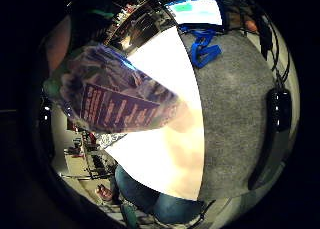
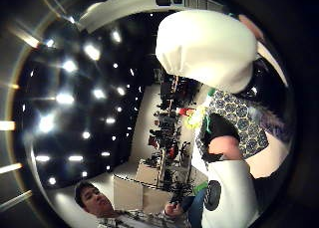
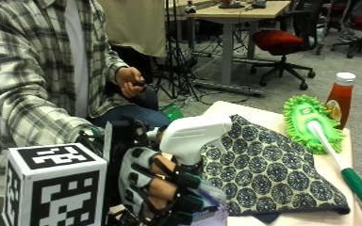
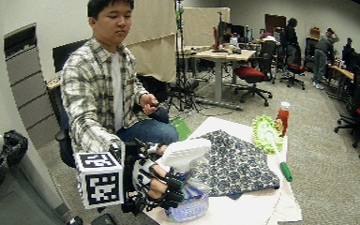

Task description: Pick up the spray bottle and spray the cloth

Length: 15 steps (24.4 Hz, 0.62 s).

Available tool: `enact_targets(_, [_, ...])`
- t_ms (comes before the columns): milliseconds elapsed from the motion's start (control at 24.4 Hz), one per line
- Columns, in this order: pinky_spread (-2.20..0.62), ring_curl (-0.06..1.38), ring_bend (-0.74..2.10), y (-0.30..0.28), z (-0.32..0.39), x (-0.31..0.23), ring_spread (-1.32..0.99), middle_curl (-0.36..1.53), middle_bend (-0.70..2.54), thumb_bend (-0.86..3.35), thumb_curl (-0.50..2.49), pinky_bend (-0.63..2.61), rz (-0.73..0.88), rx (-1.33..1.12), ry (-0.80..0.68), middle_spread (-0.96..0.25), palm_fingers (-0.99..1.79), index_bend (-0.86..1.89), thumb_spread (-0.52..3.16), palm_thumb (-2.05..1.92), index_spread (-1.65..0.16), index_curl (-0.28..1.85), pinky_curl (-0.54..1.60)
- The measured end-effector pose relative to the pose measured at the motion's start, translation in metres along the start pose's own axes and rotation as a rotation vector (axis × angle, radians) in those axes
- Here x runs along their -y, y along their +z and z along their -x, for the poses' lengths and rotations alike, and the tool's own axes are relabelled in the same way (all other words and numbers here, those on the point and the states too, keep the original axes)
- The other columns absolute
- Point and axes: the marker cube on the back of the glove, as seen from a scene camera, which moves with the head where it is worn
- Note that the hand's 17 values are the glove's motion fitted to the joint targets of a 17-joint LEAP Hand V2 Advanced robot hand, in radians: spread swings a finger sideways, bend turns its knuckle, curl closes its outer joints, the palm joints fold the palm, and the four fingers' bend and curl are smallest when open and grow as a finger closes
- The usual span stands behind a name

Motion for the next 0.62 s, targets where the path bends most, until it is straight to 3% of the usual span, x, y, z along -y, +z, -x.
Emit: enact_targets(615, [0.18, 0.37, 0.41, 0.015, -0.001, 0.026, -0.04, 0.37, 0.23, -0.01, 0.57, 0.19, -0.038, 0.100, -0.002, -0.04, 0.69, 0.20, 0.89, 0.98, -0.26, 0.32, 0.32])
